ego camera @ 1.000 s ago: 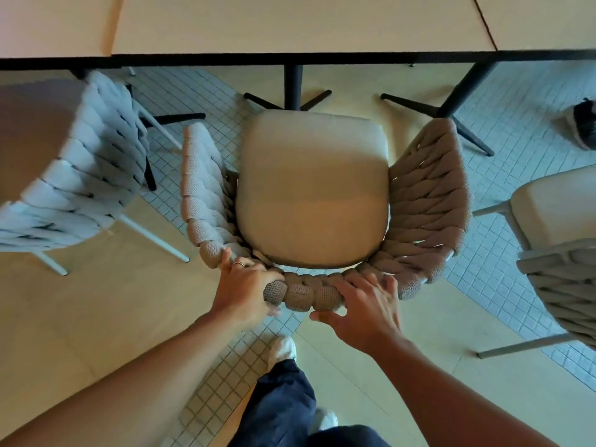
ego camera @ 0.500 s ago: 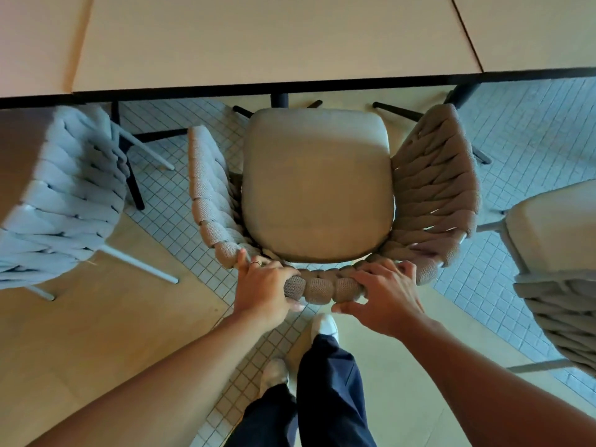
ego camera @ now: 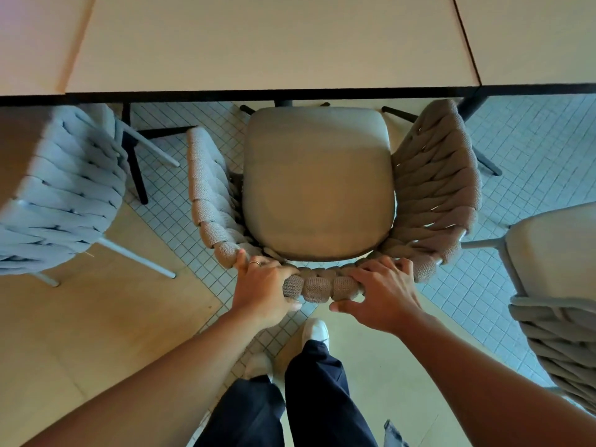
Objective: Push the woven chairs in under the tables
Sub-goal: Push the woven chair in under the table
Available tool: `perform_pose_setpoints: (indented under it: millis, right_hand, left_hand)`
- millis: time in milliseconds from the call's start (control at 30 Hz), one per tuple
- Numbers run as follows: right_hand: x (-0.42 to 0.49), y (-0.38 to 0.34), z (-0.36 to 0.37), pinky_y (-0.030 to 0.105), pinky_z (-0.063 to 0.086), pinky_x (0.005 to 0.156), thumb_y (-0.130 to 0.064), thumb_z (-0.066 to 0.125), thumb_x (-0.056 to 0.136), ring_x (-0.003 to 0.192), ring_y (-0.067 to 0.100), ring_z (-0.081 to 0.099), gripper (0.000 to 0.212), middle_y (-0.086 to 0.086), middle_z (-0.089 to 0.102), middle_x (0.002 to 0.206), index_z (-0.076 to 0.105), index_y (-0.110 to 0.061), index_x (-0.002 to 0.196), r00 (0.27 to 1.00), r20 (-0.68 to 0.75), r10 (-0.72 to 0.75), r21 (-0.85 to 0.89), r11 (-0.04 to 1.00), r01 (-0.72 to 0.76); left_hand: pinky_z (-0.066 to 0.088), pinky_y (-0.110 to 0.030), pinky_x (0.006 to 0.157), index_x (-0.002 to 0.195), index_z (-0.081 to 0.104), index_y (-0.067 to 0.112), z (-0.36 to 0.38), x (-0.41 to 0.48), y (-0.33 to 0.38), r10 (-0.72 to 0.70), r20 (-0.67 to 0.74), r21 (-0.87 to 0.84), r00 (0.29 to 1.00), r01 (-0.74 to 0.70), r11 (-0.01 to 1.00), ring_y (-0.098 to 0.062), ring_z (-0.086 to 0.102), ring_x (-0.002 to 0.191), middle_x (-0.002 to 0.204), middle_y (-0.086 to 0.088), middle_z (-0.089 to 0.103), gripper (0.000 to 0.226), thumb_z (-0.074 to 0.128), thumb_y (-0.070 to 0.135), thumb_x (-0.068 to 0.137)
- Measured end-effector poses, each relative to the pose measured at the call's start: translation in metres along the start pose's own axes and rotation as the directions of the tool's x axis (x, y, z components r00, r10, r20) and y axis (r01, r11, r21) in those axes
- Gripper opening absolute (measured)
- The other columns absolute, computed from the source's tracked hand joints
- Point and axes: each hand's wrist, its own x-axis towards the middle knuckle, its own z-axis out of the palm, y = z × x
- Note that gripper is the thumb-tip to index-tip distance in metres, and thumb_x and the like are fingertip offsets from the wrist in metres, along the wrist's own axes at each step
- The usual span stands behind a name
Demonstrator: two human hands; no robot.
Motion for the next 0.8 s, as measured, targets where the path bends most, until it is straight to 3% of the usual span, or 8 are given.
perform_pose_setpoints:
  millis: [100, 167, 233, 300, 467, 567, 667, 800]
  right_hand:
    - [0.007, -0.008, -0.007, 0.048, 0.022, 0.103, -0.09, 0.047, 0.063, 0.125, 0.017, 0.042, 0.082, -0.013, 0.058, 0.129, 0.053, -0.044, 0.131, 0.994, 0.11, -0.002, -0.008, 1.0, 0.003]
    - [0.014, -0.019, -0.011, 0.05, 0.025, 0.104, -0.089, 0.049, 0.064, 0.125, 0.019, 0.044, 0.083, -0.009, 0.059, 0.128, 0.054, -0.04, 0.131, 0.982, 0.185, -0.035, 0.023, 0.999, 0.031]
    - [0.02, -0.036, -0.013, 0.049, 0.028, 0.103, -0.088, 0.052, 0.066, 0.124, 0.019, 0.046, 0.083, -0.007, 0.058, 0.128, 0.052, -0.038, 0.132, 0.973, 0.218, -0.071, 0.078, 0.995, 0.055]
    - [0.024, -0.055, -0.012, 0.046, 0.03, 0.102, -0.085, 0.055, 0.067, 0.123, 0.018, 0.047, 0.081, -0.007, 0.057, 0.128, 0.05, -0.039, 0.133, 0.972, 0.215, -0.092, 0.144, 0.988, 0.061]
    - [0.034, -0.093, -0.005, 0.042, 0.039, 0.094, -0.067, 0.066, 0.073, 0.112, 0.022, 0.055, 0.063, -0.006, 0.061, 0.115, 0.049, -0.04, 0.127, 0.969, 0.196, -0.149, 0.181, 0.977, 0.113]
    - [0.038, -0.106, -0.004, 0.036, 0.039, 0.085, -0.052, 0.066, 0.077, 0.103, 0.022, 0.058, 0.049, -0.01, 0.063, 0.108, 0.052, -0.039, 0.122, 0.974, 0.166, -0.153, 0.185, 0.975, 0.121]
    - [0.038, -0.111, 0.0, 0.035, 0.037, 0.08, -0.038, 0.056, 0.079, 0.095, 0.022, 0.061, 0.037, -0.012, 0.064, 0.105, 0.053, -0.038, 0.115, 0.986, 0.075, -0.152, 0.187, 0.973, 0.136]
    - [0.039, -0.111, 0.006, 0.035, 0.041, 0.084, -0.037, 0.051, 0.073, 0.094, 0.021, 0.062, 0.047, -0.014, 0.067, 0.107, 0.052, -0.039, 0.12, 0.987, 0.021, -0.157, 0.184, 0.971, 0.15]
  left_hand:
    - [0.019, -0.046, 0.114, 0.117, 0.066, 0.033, -0.009, -0.003, -0.001, -0.022, -0.047, -0.178, 0.999, 0.013, 0.984, -0.021, 0.046, 0.12, 0.113, 0.007, 0.066, 0.05, 0.073, 0.053, 0.072]
    - [0.045, -0.039, 0.094, 0.106, 0.071, 0.025, -0.022, -0.007, -0.008, -0.105, -0.201, -0.357, 0.974, 0.027, 0.934, -0.02, 0.055, 0.103, 0.098, 0.005, 0.068, 0.036, 0.075, 0.044, 0.076]
    - [0.051, -0.037, 0.085, 0.108, 0.067, 0.021, -0.038, -0.008, -0.019, -0.242, -0.349, -0.394, 0.905, 0.093, 0.914, -0.021, 0.057, 0.097, 0.099, 0.002, 0.063, 0.034, 0.075, 0.036, 0.079]
    - [0.048, -0.04, 0.092, 0.121, 0.057, 0.016, -0.052, -0.001, -0.034, -0.415, -0.386, -0.408, 0.824, 0.251, 0.878, -0.029, 0.052, 0.107, 0.114, -0.01, 0.055, 0.05, 0.077, 0.032, 0.078]
    - [0.047, -0.038, 0.091, 0.145, 0.027, 0.017, -0.066, 0.021, -0.067, -0.688, -0.02, -0.653, 0.726, 0.511, 0.559, -0.031, 0.052, 0.12, 0.139, -0.013, 0.046, 0.09, 0.079, 0.041, 0.075]
    - [0.049, -0.038, 0.091, 0.141, 0.031, 0.016, -0.06, 0.034, -0.075, -0.708, 0.125, -0.739, 0.695, 0.542, 0.401, -0.03, 0.058, 0.112, 0.132, -0.009, 0.055, 0.09, 0.081, 0.044, 0.071]
    - [0.056, -0.045, 0.085, 0.122, 0.048, 0.016, -0.05, 0.045, -0.083, -0.72, 0.25, -0.818, 0.648, 0.539, 0.201, -0.028, 0.064, 0.098, 0.118, -0.007, 0.062, 0.098, 0.084, 0.057, 0.042]
    - [0.06, -0.043, 0.075, 0.113, 0.059, 0.015, -0.041, 0.052, -0.09, -0.74, 0.229, -0.8, 0.632, 0.556, 0.227, -0.026, 0.067, 0.086, 0.107, -0.007, 0.065, 0.065, 0.083, 0.035, 0.056]
